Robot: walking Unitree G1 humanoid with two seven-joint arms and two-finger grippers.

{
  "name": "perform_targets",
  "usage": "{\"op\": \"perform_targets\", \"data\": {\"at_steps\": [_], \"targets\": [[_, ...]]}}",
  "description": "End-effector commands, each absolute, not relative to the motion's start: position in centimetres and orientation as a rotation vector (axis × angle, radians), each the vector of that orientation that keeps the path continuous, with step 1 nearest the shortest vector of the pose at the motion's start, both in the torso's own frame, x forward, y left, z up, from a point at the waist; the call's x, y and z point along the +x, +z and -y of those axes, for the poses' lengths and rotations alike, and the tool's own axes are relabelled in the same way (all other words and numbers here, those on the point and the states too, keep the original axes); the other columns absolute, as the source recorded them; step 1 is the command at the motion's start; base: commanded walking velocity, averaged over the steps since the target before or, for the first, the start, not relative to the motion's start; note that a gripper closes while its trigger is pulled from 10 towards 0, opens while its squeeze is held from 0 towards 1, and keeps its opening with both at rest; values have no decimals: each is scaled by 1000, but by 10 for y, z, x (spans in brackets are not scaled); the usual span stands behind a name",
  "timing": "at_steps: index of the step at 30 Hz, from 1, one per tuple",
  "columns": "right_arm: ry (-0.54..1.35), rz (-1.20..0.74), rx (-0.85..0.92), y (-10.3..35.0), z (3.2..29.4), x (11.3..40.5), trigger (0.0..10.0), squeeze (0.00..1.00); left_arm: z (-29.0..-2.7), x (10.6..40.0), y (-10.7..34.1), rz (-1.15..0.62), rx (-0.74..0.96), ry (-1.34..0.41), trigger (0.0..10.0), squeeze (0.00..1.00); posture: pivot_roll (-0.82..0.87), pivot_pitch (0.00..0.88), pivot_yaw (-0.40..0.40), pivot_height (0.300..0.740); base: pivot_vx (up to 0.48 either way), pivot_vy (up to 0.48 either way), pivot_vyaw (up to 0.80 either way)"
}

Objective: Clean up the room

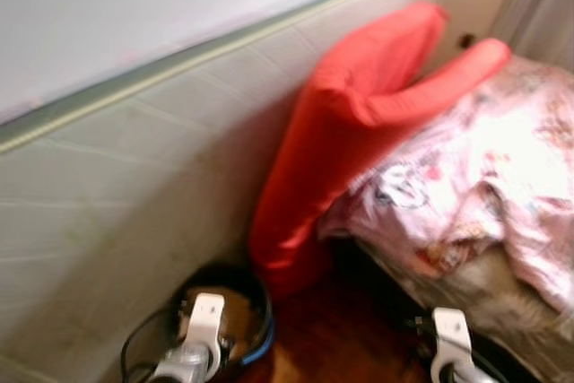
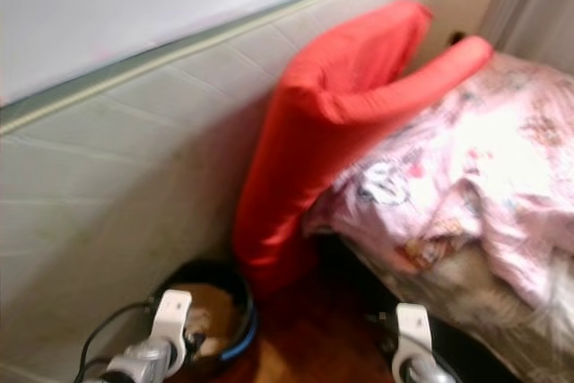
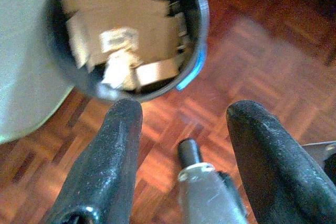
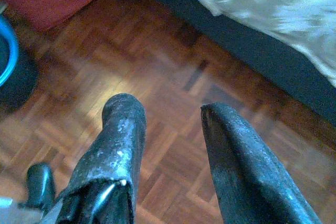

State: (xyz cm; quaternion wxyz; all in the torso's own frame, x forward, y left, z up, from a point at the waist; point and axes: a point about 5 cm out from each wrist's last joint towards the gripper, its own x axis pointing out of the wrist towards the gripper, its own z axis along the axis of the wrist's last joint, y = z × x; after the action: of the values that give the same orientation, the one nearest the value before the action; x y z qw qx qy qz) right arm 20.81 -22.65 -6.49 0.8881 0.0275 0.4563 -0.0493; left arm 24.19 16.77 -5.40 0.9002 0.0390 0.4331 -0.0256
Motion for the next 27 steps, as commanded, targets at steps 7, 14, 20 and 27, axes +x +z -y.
{"op": "perform_targets", "data": {"at_steps": [7, 14, 20, 27], "targets": [[-93, -960, 69, -67, 221, 207, 10000, 0, -176, 240, -54, -905, 102, -40, 10000, 0, -64, 0, -12, 740, 0, 0, -756], [-94, -957, 78, -67, 221, 207, 10000, 0, -177, 241, -54, -903, 113, -42, 10000, 0, -63, 0, -8, 740, 0, 0, -699], [-131, -936, 102, -66, 222, 207, 10000, 0, -176, 241, -54, -903, 115, -47, 10000, 0, -65, 0, -11, 740, 0, -367, 0], [-126, -943, 92, -66, 222, 208, 10000, 0, -176, 242, -54, -903, 112, -47, 10000, 0, -66, 0, -12, 740, 0, -372, -89]]}}
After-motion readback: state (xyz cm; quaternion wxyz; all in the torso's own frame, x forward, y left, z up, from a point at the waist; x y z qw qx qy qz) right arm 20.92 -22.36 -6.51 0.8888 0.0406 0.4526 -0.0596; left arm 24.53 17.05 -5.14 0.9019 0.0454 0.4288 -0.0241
